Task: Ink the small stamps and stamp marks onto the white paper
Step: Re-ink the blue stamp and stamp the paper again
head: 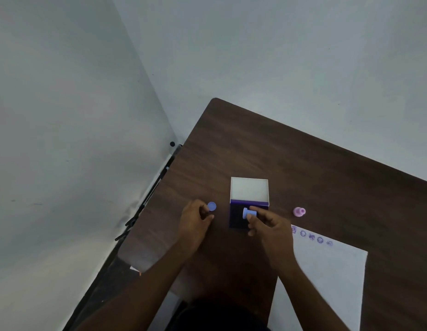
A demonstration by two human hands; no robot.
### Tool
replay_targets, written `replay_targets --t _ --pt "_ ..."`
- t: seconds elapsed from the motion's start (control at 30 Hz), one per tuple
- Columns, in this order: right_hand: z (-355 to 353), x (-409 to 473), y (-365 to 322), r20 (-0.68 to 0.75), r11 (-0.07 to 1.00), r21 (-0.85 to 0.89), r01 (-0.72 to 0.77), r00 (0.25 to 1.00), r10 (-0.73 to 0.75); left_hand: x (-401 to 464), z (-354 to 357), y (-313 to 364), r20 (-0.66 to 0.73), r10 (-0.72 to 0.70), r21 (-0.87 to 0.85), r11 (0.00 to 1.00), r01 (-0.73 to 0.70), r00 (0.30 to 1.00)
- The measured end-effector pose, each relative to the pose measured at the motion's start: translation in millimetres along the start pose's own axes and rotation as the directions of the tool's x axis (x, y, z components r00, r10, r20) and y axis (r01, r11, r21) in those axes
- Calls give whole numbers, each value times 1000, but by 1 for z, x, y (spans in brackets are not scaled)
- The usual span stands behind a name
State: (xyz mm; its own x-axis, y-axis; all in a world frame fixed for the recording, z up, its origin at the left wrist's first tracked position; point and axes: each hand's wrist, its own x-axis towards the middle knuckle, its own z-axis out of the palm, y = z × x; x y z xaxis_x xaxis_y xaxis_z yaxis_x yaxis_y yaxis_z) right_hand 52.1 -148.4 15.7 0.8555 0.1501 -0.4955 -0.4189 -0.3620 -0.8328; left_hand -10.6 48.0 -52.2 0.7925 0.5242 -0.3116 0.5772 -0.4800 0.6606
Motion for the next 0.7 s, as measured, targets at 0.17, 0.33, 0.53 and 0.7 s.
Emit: replay_targets --t 0.17,0.33,0.53,0.7 --pt "0 0 -1 -3 1000 1 -10 1000 10 9 4 -5 -57 17 54 998 -14 998" --pt "1 -1 -2 -12 1000 5 -14 1000 14 15 11 -6 -85 16 118 993 -6 996" --pt "1 0 1 -13 1000 21 -13 1000 14 16 9 -2 -96 72 123 991 -60 993" --pt "-1 2 4 -35 999 23 -23 999 24 6 -3 17 -52 -120 -205 973 107 991"
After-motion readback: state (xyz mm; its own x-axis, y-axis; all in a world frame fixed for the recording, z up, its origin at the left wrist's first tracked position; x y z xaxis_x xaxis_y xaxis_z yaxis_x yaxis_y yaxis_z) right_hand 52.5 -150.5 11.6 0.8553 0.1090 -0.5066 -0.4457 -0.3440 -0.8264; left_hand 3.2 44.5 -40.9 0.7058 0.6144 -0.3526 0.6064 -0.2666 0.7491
